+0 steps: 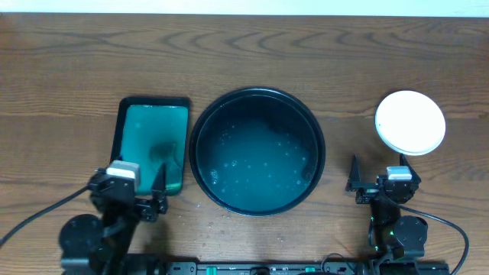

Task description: Clean dirty plates on tray and stack at the side

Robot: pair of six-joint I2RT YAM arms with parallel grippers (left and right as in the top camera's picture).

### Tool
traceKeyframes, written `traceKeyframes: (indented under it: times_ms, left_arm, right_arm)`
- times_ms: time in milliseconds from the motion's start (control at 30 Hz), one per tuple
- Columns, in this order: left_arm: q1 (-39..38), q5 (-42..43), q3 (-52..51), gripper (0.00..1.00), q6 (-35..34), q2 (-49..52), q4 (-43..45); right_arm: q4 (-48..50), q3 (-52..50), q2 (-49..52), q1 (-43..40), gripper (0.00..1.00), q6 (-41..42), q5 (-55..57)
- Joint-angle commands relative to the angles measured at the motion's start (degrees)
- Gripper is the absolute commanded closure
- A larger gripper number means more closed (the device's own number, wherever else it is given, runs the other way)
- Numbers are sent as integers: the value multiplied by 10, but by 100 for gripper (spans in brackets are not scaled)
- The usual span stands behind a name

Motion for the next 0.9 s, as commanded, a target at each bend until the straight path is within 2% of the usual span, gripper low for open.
traceKeyframes:
  times_ms: [0, 267, 500, 867]
  left_arm:
    - [-4, 63, -90, 19, 12, -42, 78]
    - [-40, 80, -227, 19, 10, -119, 259]
    - [-57, 80, -302, 19, 10, -155, 383]
    - [-66, 79, -372, 19, 9, -155, 426]
  right_arm:
    - [-2, -1, -4, 8, 1, -3, 6]
    - [-2, -1, -3, 8, 1, -3, 6]
    - [-2, -1, -3, 8, 1, -3, 5]
    - [-2, -1, -3, 8, 1, -3, 5]
